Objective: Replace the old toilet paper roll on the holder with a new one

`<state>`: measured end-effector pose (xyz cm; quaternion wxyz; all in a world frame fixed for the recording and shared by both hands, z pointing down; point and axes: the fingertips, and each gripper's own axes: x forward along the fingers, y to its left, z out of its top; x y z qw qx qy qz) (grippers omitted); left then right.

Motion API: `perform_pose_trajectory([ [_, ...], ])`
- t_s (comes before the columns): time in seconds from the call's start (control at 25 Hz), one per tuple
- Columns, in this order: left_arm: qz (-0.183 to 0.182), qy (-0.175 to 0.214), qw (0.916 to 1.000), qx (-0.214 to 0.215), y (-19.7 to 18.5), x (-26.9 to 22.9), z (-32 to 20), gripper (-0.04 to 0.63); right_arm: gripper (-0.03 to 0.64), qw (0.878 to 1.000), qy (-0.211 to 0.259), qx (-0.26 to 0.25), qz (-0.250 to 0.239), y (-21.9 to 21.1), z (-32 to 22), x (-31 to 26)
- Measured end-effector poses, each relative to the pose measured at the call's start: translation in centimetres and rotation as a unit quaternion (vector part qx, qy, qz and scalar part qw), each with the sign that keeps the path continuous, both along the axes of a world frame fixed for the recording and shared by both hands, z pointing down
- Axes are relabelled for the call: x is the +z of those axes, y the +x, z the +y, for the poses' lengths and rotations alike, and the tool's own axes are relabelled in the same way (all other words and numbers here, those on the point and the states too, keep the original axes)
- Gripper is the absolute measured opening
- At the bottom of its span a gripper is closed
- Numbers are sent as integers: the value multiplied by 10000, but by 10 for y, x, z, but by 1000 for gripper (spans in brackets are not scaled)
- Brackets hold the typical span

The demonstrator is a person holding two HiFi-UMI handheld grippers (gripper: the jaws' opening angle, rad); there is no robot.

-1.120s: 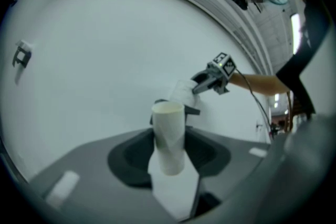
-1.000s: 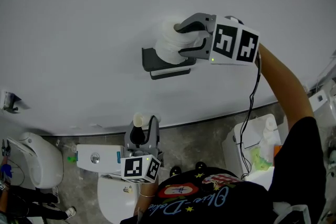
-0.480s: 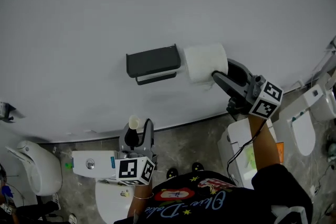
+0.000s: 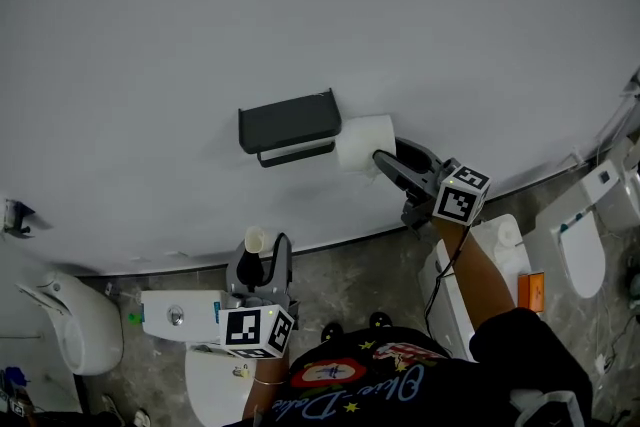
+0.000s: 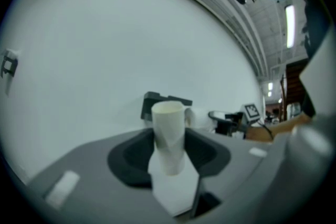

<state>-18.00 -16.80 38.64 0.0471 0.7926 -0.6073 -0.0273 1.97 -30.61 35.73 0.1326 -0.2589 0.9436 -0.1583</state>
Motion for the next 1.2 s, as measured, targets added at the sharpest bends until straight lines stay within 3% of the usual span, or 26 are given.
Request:
perform_pose_trajectory([
  [0.64,89,-29,9986,-511,-36,4,16,176,199,9942,-240,-1043,72,-123,8,19],
  [0.96,90,-103,9991,-412,-34,10,13,176,217,9955,-53,-670,665,-119,11,27],
  [1.2,52,-135,9996,-239,-23,11,5,176,233,9934,416,341,1009,-85,22,20],
])
